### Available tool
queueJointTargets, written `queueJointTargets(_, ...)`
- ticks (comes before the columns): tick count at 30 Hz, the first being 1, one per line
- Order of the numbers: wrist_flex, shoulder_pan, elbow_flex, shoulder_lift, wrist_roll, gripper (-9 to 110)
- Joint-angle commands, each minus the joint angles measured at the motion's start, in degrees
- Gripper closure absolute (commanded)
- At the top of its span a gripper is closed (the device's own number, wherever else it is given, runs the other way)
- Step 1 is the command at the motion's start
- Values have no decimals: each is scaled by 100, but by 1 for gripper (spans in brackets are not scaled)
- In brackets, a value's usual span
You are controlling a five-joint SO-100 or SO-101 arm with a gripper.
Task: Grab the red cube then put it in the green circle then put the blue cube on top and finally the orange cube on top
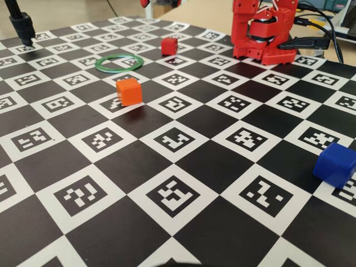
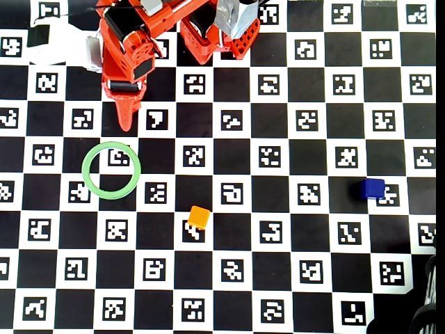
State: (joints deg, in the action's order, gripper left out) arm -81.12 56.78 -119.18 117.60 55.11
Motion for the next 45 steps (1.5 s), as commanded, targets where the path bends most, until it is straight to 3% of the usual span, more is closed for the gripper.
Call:
queueJointTargets(1, 308, 158, -105, 132, 141, 57)
queueJointTargets(20, 2575, 527, -1661, -615, 809, 56)
queueJointTargets(45, 3094, 422, -1872, -914, 958, 56)
